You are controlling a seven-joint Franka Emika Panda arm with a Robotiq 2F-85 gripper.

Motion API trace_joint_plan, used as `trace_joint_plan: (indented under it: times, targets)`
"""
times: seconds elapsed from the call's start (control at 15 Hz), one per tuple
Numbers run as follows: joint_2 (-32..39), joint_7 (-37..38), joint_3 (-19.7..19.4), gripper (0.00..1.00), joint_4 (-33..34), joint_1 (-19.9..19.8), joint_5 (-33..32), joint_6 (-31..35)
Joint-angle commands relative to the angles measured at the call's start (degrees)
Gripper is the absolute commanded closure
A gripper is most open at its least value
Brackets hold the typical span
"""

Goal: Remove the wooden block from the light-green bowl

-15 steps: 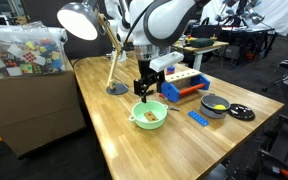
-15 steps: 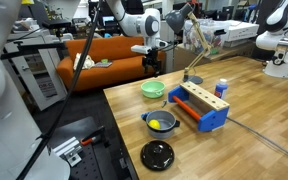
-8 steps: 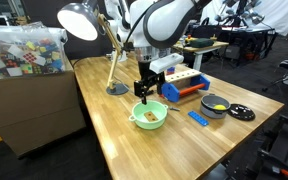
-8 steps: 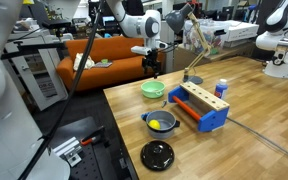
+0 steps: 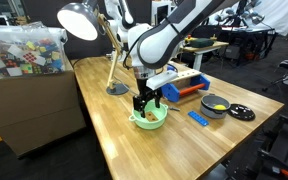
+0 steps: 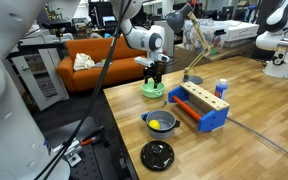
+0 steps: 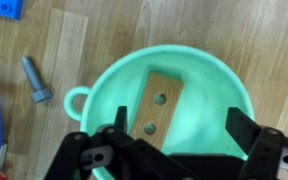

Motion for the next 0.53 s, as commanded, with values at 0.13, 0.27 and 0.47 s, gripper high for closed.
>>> trace_joint_plan:
  times: [0.13,0.27,0.47]
  targets:
    - [2.15,-0.36,-0.77,0.0,3.33,0.72,1.86,-0.64]
    - [2.35,-0.36,-0.77,0.0,3.73,0.72,1.9,-1.05]
    - [2.35,-0.36,-0.76,0.0,3.81,0.73,1.9,-1.2]
